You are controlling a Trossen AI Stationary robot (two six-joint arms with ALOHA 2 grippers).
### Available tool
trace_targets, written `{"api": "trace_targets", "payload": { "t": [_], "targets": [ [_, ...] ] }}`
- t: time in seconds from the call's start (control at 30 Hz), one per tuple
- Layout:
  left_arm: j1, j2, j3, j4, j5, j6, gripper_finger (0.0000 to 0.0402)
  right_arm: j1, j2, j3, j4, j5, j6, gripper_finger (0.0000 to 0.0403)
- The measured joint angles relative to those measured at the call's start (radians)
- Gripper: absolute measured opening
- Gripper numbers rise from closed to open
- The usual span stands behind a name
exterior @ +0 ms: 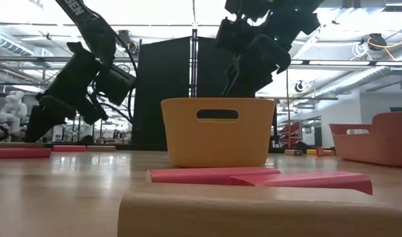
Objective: Sort blocks
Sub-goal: Put the yellow wooden block into the yellow bin
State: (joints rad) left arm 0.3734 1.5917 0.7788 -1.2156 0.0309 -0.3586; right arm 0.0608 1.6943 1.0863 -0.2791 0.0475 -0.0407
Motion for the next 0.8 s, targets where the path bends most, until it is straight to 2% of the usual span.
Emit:
{"api": "trace_targets", "payload": {
  "t": [0.13,0.33,0.6,0.8],
  "targets": [
    [0.009,0.0,0.0,0.002,0.01,0.001,0.0209,0.0,0.0,0.0,-0.017,0.0,0.0,0.0242],
    [0.08,0.007,-0.005,-0.001,0.064,0.026,0.0209,0.0,0.0,0.0,-0.049,0.0,0.011,0.0242],
    [0.175,0.028,-0.101,0.026,0.119,0.079,0.0209,0.0,-0.001,0.0,-0.088,0.0,0.041,0.0242],
    [0.191,0.088,-0.136,0.052,0.132,0.108,0.0209,0.011,-0.001,0.0,-0.117,0.0,0.055,0.0242]
  ]
}}
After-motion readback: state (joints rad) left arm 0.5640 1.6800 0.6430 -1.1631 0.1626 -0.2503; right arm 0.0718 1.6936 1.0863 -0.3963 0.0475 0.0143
